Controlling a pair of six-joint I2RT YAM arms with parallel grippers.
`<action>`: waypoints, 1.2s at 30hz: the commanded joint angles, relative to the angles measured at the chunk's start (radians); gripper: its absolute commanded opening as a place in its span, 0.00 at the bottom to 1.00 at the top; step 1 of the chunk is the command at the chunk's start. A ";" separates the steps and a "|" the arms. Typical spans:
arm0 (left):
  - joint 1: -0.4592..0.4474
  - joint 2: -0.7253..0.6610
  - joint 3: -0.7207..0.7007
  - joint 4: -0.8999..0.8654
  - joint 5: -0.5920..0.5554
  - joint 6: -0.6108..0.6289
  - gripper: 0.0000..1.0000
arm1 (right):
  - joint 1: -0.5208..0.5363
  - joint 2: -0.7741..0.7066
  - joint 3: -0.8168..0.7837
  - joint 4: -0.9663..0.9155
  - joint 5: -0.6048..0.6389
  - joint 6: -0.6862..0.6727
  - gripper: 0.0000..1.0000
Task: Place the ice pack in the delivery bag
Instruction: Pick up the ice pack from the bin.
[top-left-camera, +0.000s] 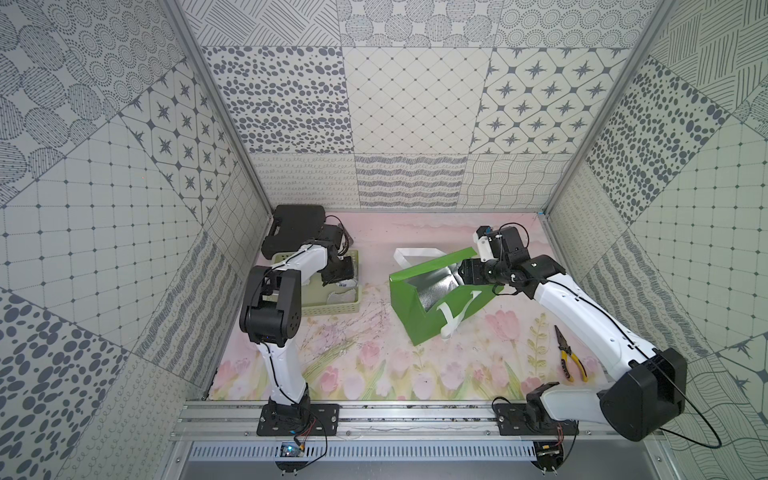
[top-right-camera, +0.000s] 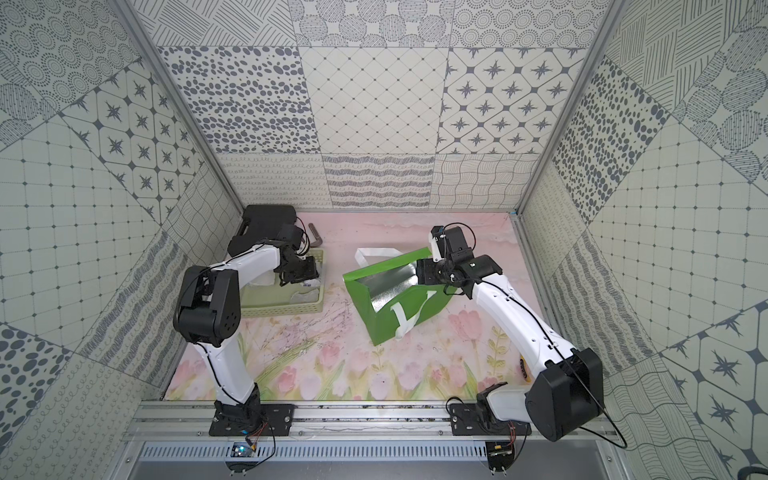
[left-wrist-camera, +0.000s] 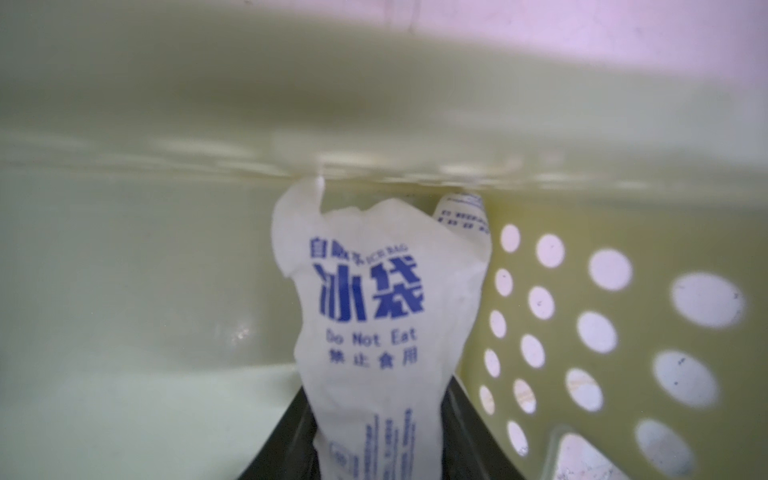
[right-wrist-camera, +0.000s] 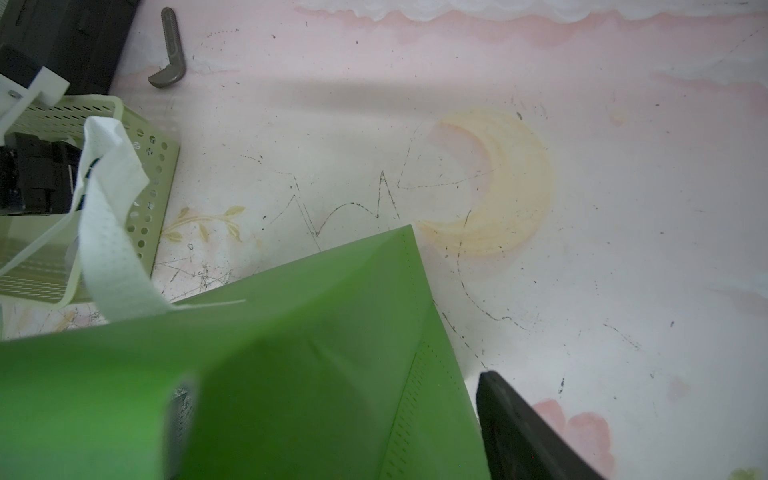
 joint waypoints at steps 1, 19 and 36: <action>0.009 0.028 0.002 -0.036 0.051 0.015 0.39 | 0.004 -0.008 -0.004 -0.012 0.007 0.006 0.77; 0.032 0.153 0.139 -0.047 0.114 -0.003 0.74 | 0.006 -0.016 -0.016 -0.019 0.017 0.016 0.78; 0.009 0.116 0.109 -0.103 0.012 0.010 0.26 | 0.005 -0.001 -0.004 -0.021 0.018 0.015 0.80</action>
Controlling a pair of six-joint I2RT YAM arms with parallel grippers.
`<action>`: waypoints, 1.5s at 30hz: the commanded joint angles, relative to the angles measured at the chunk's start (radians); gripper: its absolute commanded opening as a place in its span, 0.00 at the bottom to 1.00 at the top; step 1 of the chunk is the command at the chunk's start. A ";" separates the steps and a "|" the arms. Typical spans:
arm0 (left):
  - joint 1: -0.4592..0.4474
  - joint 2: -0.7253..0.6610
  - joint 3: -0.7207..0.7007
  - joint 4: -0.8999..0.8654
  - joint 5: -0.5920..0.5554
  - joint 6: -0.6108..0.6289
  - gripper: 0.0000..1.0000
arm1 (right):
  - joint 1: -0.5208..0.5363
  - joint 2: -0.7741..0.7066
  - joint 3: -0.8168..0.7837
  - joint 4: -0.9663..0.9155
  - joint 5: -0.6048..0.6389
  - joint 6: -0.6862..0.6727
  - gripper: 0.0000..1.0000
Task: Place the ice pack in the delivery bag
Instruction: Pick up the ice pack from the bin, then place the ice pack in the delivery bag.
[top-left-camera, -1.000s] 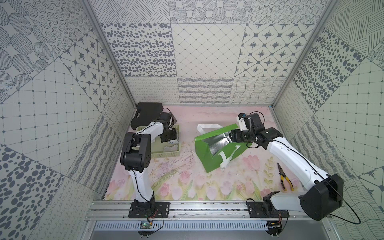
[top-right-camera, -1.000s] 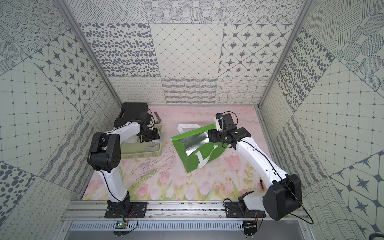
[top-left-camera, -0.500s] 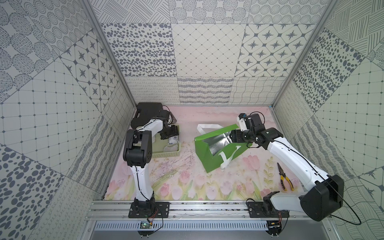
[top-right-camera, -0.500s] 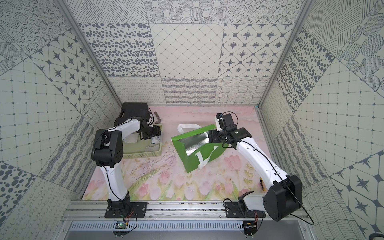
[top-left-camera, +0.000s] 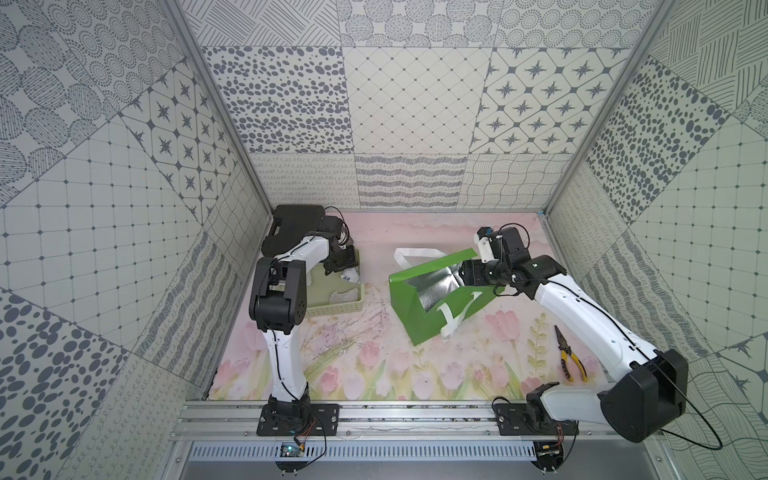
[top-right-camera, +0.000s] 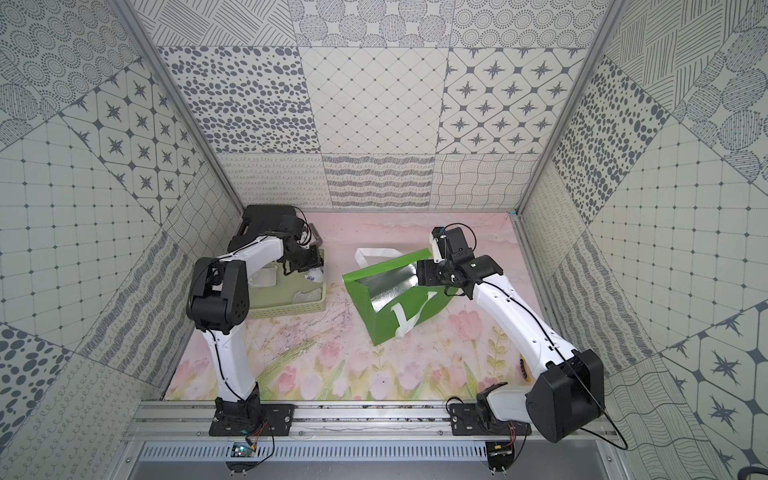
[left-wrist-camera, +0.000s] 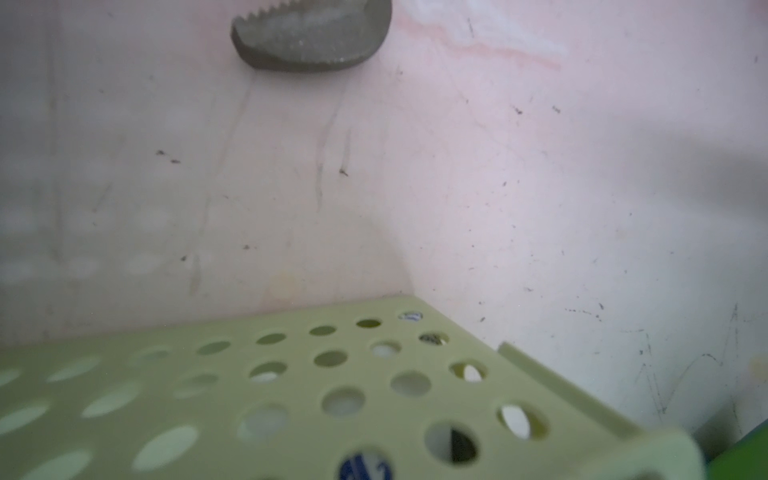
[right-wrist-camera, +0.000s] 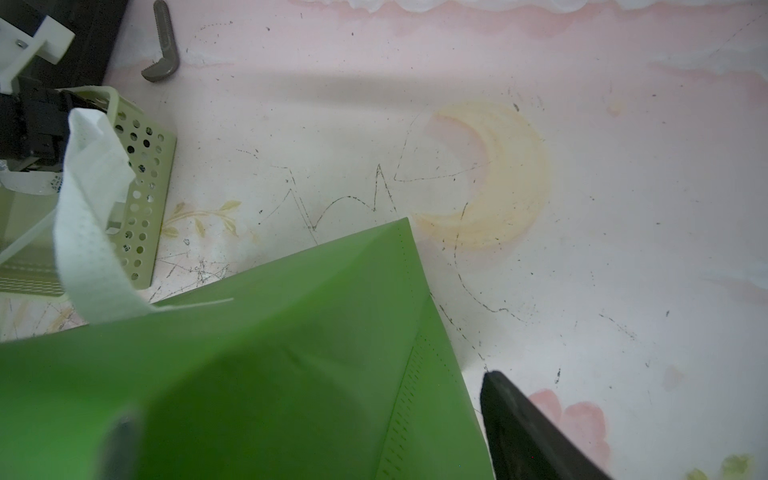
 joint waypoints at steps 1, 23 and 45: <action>-0.005 -0.020 -0.050 -0.128 -0.081 0.015 0.21 | 0.005 0.005 -0.004 -0.001 0.015 0.010 0.80; -0.037 -0.544 0.011 -0.297 0.029 -0.006 0.00 | 0.003 -0.084 0.056 -0.055 0.082 0.008 0.92; -0.698 -0.494 0.411 -0.416 -0.037 0.010 0.00 | -0.002 -0.125 0.041 -0.112 0.011 -0.027 0.29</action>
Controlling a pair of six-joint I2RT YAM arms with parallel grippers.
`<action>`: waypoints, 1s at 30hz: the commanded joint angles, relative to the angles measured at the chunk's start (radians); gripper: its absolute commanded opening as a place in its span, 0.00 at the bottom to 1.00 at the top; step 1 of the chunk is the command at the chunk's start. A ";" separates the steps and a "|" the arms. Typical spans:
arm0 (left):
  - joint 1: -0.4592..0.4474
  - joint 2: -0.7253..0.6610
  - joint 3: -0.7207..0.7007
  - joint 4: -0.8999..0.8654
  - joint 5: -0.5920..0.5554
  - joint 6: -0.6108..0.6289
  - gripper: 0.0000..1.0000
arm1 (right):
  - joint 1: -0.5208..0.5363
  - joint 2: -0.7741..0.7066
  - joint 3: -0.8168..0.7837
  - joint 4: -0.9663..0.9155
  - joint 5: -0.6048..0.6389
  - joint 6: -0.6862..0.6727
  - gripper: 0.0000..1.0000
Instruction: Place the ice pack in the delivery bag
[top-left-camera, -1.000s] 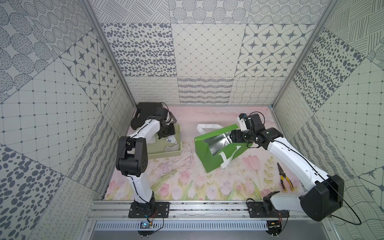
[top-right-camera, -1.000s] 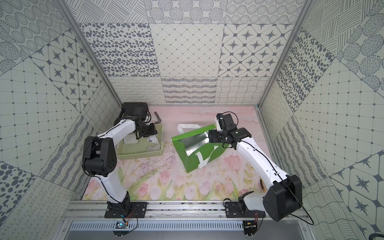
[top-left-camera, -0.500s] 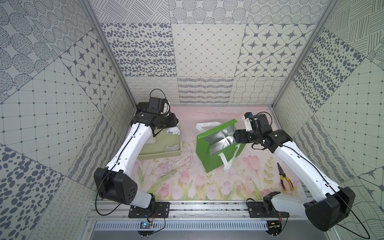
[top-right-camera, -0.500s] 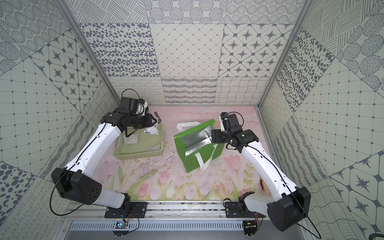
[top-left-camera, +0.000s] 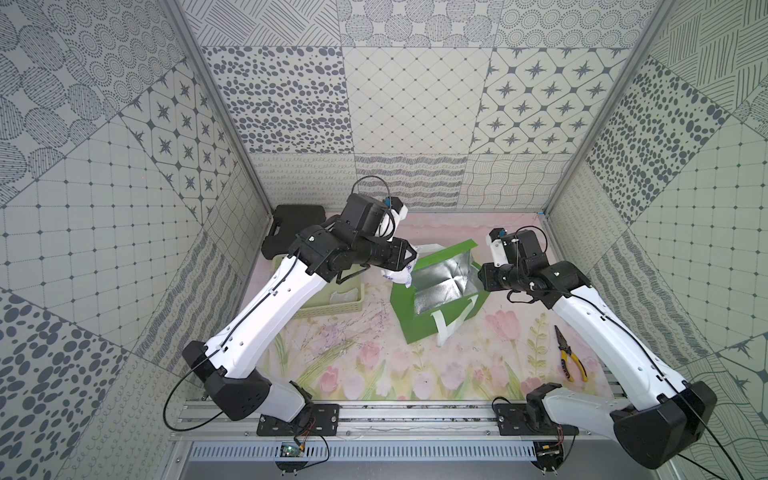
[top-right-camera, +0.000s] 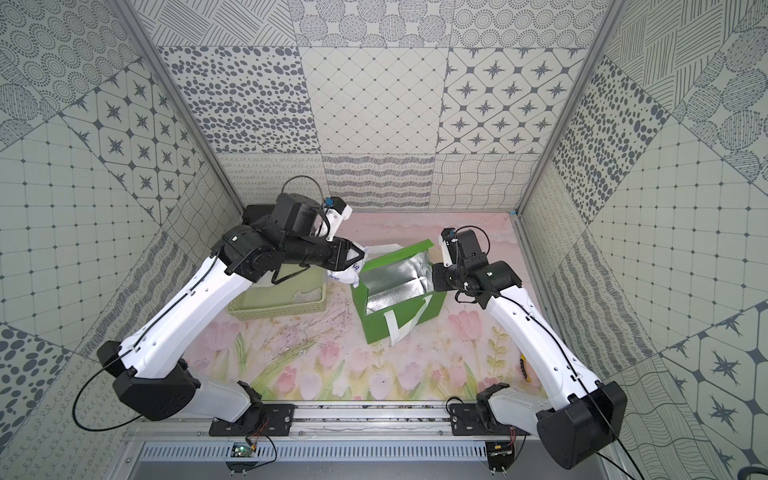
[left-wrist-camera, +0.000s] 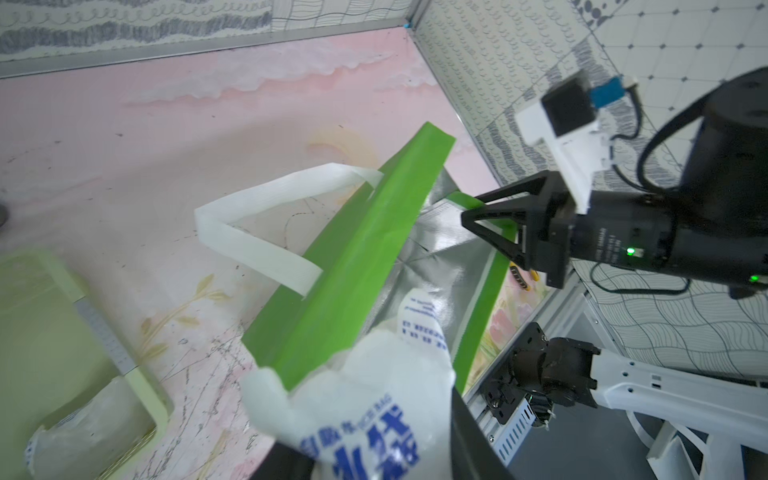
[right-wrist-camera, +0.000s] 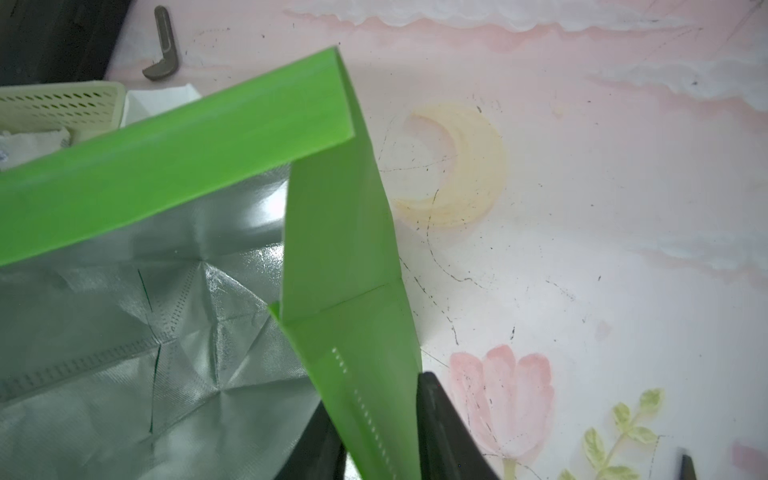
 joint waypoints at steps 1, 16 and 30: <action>-0.101 0.092 0.092 0.008 -0.022 0.027 0.00 | -0.001 -0.002 0.012 0.026 -0.026 0.000 0.29; -0.123 0.444 0.236 0.049 -0.007 0.161 0.00 | -0.001 -0.040 -0.018 0.035 -0.069 0.026 0.21; -0.149 0.630 0.154 0.055 -0.113 0.205 0.10 | -0.002 -0.017 -0.016 0.041 -0.069 0.024 0.14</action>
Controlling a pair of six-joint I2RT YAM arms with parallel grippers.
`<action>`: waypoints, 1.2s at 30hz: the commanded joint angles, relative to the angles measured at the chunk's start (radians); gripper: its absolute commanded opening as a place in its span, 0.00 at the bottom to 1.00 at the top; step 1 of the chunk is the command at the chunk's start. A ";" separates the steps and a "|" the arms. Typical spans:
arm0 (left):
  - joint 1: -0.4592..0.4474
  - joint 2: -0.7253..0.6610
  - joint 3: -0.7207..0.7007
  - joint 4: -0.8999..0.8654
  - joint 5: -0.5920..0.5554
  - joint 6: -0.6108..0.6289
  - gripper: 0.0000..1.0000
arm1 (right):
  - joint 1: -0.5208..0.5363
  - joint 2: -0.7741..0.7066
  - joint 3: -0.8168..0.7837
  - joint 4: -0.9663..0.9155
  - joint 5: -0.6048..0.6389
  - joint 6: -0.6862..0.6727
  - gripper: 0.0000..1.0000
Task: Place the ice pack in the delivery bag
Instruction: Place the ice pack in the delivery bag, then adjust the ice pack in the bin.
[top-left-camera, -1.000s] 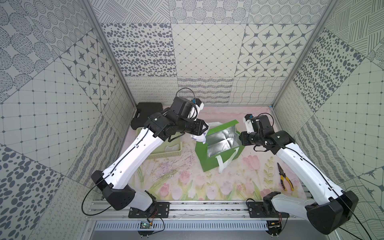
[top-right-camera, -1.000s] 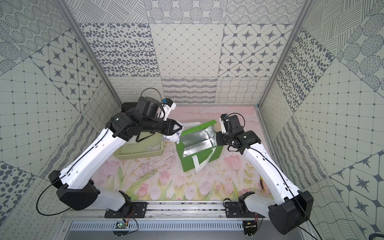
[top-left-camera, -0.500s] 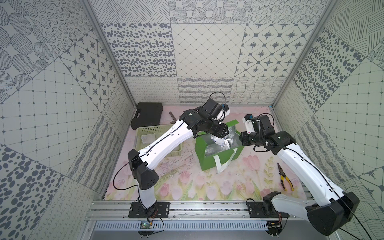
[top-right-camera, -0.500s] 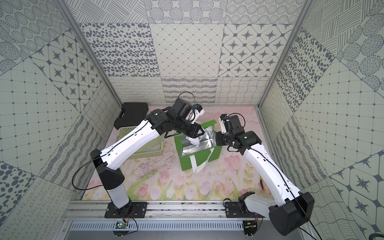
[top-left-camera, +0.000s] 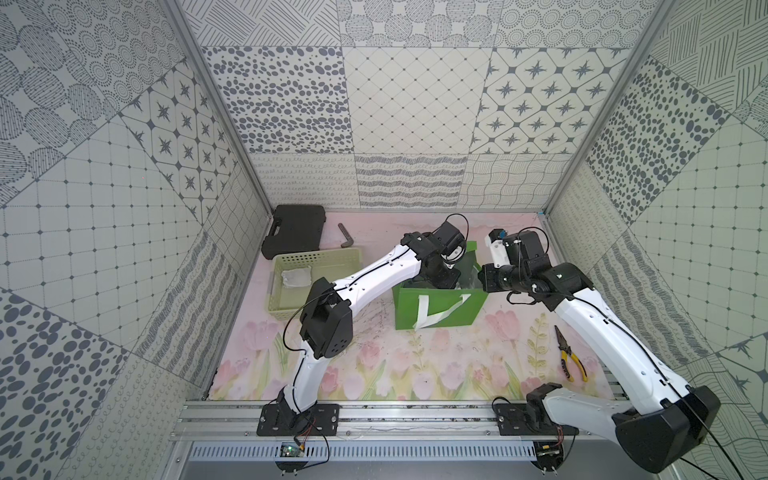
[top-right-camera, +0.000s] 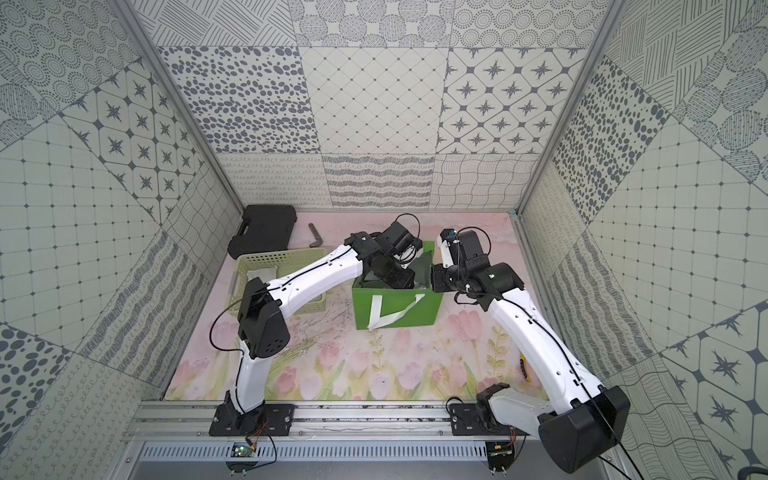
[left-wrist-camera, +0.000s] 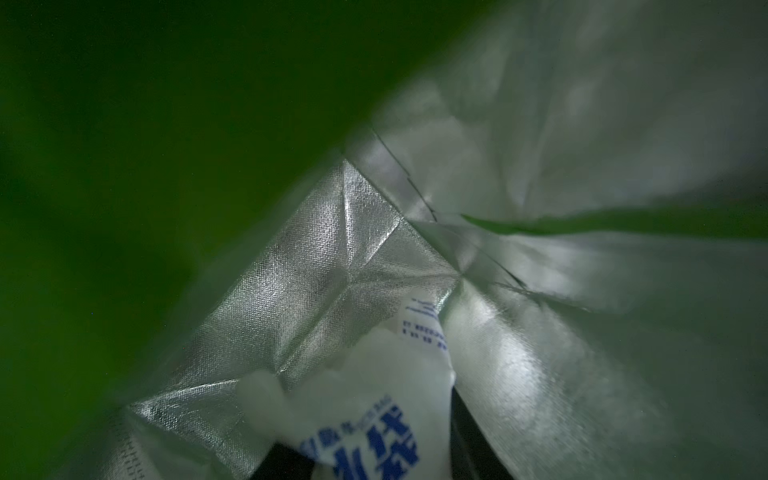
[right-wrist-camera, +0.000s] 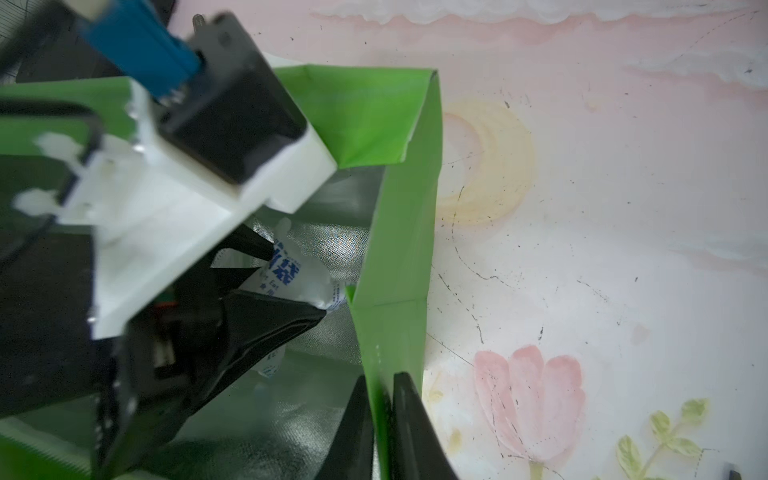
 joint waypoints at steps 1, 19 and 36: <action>-0.015 0.010 -0.036 0.049 -0.035 0.037 0.17 | -0.002 0.006 -0.011 0.038 0.002 0.001 0.14; 0.072 -0.295 0.024 -0.051 -0.031 -0.119 0.85 | -0.001 0.060 0.023 0.045 0.018 -0.002 0.12; 0.634 -0.685 -0.473 -0.110 -0.130 -0.308 0.91 | 0.003 0.104 0.066 0.059 -0.038 0.007 0.13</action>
